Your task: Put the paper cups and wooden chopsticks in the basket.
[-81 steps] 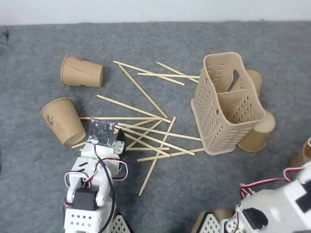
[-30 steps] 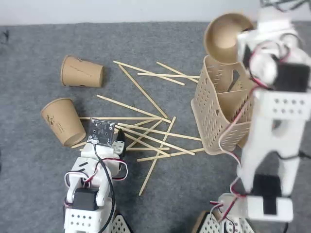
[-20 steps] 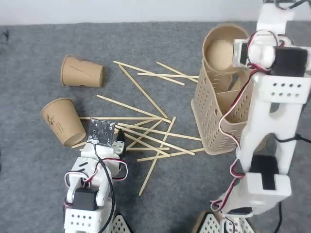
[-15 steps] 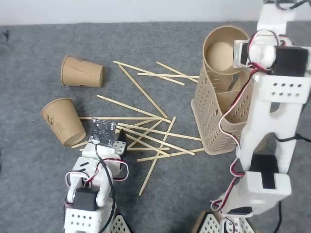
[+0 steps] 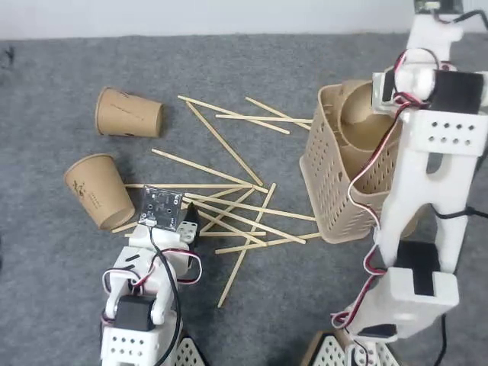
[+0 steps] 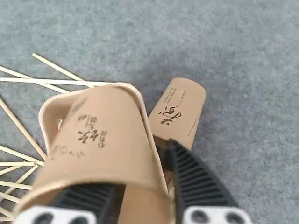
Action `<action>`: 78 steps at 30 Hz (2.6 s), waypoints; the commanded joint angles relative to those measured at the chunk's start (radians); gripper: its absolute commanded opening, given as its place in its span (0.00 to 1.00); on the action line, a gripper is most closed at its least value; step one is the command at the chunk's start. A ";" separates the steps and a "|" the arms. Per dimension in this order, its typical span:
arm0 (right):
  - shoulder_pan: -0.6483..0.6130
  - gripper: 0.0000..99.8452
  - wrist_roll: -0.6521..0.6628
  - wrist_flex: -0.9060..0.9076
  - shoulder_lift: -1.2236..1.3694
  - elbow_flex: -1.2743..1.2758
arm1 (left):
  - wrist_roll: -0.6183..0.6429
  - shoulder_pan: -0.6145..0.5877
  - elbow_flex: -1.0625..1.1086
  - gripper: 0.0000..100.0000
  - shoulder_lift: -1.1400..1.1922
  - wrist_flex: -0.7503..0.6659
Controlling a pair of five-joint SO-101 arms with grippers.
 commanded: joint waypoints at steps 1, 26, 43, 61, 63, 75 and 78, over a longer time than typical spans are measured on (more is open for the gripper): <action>0.013 0.18 0.017 0.035 -0.094 -0.006 | -0.009 0.006 -0.015 0.09 -0.011 0.000; 0.206 0.18 0.135 0.036 -0.018 0.086 | -0.009 0.009 -0.015 0.09 -0.011 0.003; 0.398 0.18 0.445 -0.042 -0.008 0.551 | -0.009 0.003 -0.015 0.09 -0.011 0.005; 0.639 0.09 0.646 -0.395 -0.007 0.729 | -0.009 0.005 -0.015 0.09 -0.011 0.005; 0.682 0.08 0.681 -0.427 -0.007 0.740 | -0.009 0.006 -0.015 0.09 -0.011 0.005; 0.740 0.08 0.574 -0.266 -0.234 0.523 | -0.009 0.008 -0.015 0.09 -0.011 0.006; 0.619 0.08 0.588 -0.143 -0.255 0.569 | -0.009 0.008 -0.015 0.09 -0.011 0.006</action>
